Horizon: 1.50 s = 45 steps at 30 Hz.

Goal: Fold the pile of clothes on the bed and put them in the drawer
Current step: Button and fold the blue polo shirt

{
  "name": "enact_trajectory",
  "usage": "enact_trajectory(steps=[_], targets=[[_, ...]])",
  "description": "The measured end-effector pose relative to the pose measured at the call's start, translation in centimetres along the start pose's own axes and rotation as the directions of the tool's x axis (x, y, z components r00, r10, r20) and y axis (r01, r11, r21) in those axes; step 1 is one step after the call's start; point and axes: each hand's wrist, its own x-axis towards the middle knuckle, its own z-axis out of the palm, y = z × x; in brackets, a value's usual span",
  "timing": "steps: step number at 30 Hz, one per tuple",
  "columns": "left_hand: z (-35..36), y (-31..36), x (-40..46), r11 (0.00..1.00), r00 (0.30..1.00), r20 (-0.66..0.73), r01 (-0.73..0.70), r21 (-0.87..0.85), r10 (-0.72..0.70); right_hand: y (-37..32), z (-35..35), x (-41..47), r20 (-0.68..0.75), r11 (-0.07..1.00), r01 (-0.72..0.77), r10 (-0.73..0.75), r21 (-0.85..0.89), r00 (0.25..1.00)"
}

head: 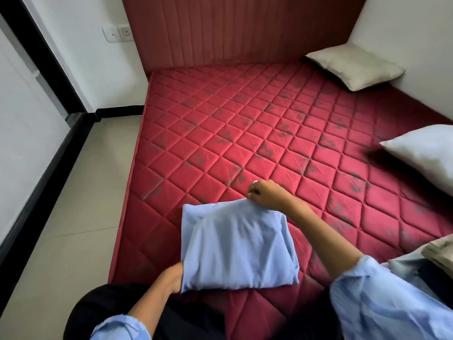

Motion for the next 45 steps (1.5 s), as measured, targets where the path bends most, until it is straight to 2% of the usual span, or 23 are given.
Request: enact_trajectory(steps=[2, 4, 5, 7, 8, 9, 11, 13, 17, 20, 22, 24, 26, 31, 35, 38, 42, 45], targets=[[0.3, 0.3, -0.5, 0.985, 0.97, 0.227, -0.114, 0.129, 0.083, 0.4, 1.7, 1.3, -0.093, 0.993, -0.095, 0.102, 0.075, 0.99], [-0.5, 0.4, -0.5, 0.9, 0.933, 0.324, -0.269, 0.343, 0.155, 0.4, 3.5, -0.3, -0.157, 0.975, -0.162, 0.186, 0.151, 0.97], [-0.9, 0.6, -0.6, 0.838, 0.922, 0.293, -0.36, 0.41, 0.253, 0.6, 4.5, -1.5, -0.202, 0.961, -0.213, 0.247, 0.178, 0.948], [-1.3, 1.1, 0.1, 0.64, 0.825, 0.139, -0.521, 0.566, 0.548, 1.6, 6.6, -4.1, -0.266, 0.892, -0.352, 0.426, 0.284, 0.865], [-1.5, 1.4, 0.3, 0.593, 0.764, 0.065, -0.548, 0.59, 0.641, 2.6, 7.7, -5.2, -0.258, 0.836, -0.43, 0.524, 0.342, 0.812], [-1.6, 1.7, 0.1, 0.598, 0.733, -0.001, -0.554, 0.579, 0.68, 3.7, 8.9, -6.1, -0.212, 0.768, -0.513, 0.614, 0.383, 0.76], [-1.4, 2.0, 0.4, 0.637, 0.741, -0.04, -0.548, 0.542, 0.671, 5.0, 9.9, -7.1, -0.091, 0.648, -0.593, 0.708, 0.478, 0.7], [-0.4, 2.5, 0.1, 0.68, 0.814, 0.049, -0.514, 0.522, 0.578, 5.4, 10.0, -7.1, 0.015, 0.532, -0.569, 0.721, 0.627, 0.692], [1.7, 3.3, -1.0, 0.777, 0.901, 0.232, -0.434, 0.457, 0.367, 4.3, 9.2, -5.9, 0.272, 0.304, -0.54, 0.614, 0.785, 0.741], [2.5, 2.9, -1.4, 0.799, 0.89, 0.344, -0.432, 0.419, 0.301, 3.6, 8.8, -5.1, 0.354, 0.253, -0.506, 0.467, 0.825, 0.81], [2.8, 2.9, -1.3, 0.831, 0.843, 0.425, -0.472, 0.293, 0.329, 3.4, 8.5, -5.1, 0.401, 0.208, -0.529, 0.447, 0.822, 0.799], [3.1, 3.0, -1.8, 0.823, 0.825, 0.419, -0.508, 0.253, 0.38, 3.3, 7.8, -5.7, 0.408, 0.167, -0.511, 0.42, 0.843, 0.811], [3.5, 3.1, -2.6, 0.816, 0.81, 0.406, -0.536, 0.217, 0.424, 3.3, 6.8, -6.9, 0.386, 0.105, -0.46, 0.401, 0.881, 0.831], [6.1, 3.2, -7.2, 0.825, 0.741, 0.485, -0.561, 0.066, 0.465, 3.6, 3.0, -11.3, 0.304, -0.097, -0.288, 0.358, 0.953, 0.883], [9.3, 2.2, -11.9, 0.831, 0.67, 0.605, -0.556, 0.026, 0.429, 5.5, 0.3, -15.7, 0.211, -0.136, -0.169, 0.428, 0.976, 0.879], [11.9, 1.3, -15.4, 0.814, 0.601, 0.705, -0.577, 0.058, 0.376, 7.6, -1.2, -19.8, 0.174, -0.174, -0.099, 0.49, 0.98, 0.854], [16.7, -1.0, -20.4, 0.73, 0.475, 0.815, -0.676, 0.097, 0.332, 10.2, -3.0, -26.1, 0.076, -0.199, 0.058, 0.603, 0.978, 0.795], [21.4, -3.8, -24.5, 0.642, 0.333, 0.912, -0.759, 0.108, 0.24, 12.4, -4.8, -32.4, -0.026, -0.135, 0.179, 0.725, 0.975, 0.688]])
